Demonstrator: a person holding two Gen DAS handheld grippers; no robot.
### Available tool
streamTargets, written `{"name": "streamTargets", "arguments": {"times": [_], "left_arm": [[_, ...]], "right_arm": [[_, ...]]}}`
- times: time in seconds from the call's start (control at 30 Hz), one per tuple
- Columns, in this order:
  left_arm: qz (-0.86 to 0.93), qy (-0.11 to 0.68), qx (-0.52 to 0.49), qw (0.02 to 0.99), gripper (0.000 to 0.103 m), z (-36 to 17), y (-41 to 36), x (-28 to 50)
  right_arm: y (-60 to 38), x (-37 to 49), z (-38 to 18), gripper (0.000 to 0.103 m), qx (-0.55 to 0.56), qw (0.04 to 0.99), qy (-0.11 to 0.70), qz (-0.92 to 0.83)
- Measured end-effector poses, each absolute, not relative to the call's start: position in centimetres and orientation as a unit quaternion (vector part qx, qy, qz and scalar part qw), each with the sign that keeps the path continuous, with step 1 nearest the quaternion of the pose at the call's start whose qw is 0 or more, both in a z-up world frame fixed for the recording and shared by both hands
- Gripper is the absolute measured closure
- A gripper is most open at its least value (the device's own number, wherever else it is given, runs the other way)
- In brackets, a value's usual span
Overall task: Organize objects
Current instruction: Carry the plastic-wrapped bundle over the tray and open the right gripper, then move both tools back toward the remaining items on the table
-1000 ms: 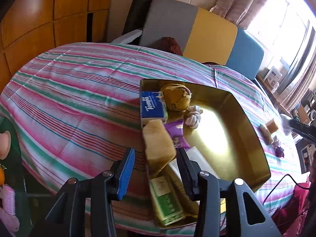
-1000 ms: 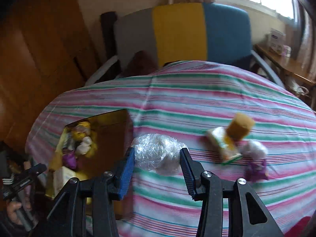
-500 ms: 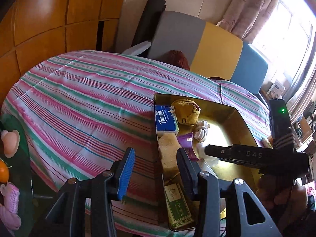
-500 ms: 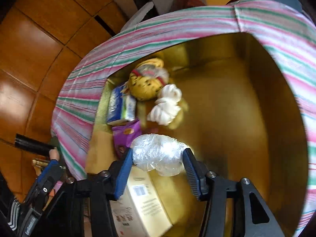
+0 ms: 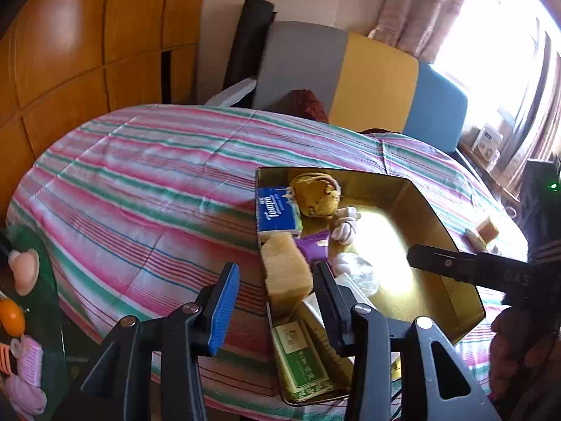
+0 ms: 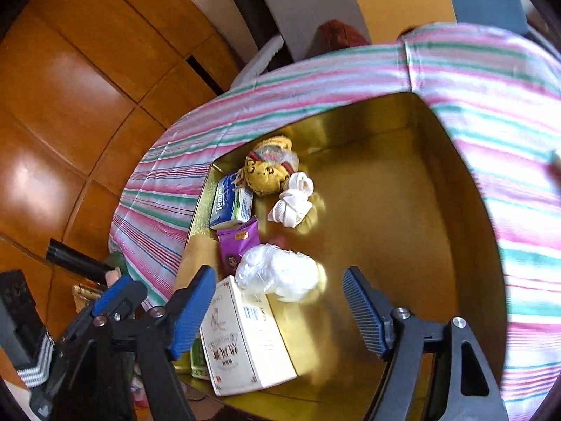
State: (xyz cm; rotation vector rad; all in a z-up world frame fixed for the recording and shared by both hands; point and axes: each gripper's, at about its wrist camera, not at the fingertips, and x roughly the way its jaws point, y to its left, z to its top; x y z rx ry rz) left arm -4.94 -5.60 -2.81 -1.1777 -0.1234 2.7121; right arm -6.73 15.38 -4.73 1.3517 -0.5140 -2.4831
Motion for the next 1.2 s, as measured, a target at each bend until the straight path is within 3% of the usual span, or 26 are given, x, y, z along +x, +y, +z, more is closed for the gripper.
{"name": "streamTargets", "arguments": {"times": [0.2,0.83,1.2], "left_arm": [[0.92,-0.026,-0.378,0.1,0.059,-1.3,-4.2,-3.9],[0.915,0.039,-0.377,0.141,0.059,0.1,1.8,-3.8],[0.905,0.077,-0.38,0.174,0.059,0.3,6.1,-3.8]], "right_arm": [[17.9,-4.4,-2.5,0.018,0.432,0.114,-0.144,-0.883],[33.1,0.3,1.4,0.016,0.383,-0.039,-0.106,-0.917],[46.1,1.3,1.5,0.014,0.343,-0.203,-0.108,-0.911]]}}
